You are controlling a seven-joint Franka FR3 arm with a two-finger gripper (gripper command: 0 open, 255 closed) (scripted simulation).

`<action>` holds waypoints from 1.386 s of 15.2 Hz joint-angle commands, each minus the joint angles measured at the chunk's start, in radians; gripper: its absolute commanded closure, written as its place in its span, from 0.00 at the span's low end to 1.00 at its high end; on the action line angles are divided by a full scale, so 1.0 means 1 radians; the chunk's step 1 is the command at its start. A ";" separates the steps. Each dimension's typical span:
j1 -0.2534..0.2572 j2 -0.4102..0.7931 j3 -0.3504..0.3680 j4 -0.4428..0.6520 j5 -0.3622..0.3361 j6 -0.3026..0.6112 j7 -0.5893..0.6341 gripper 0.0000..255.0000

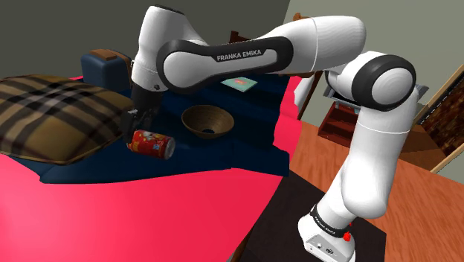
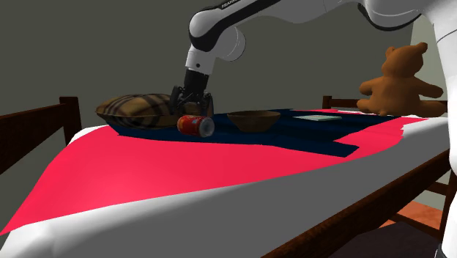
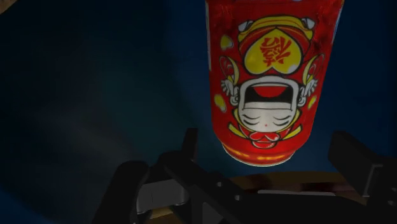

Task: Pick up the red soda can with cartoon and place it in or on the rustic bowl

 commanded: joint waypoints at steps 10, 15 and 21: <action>0.006 0.019 -0.002 -0.010 -0.009 0.027 0.005 1.00; 0.006 0.019 -0.002 -0.010 -0.009 0.027 0.005 1.00; 0.006 0.013 -0.001 0.010 -0.007 0.003 0.006 1.00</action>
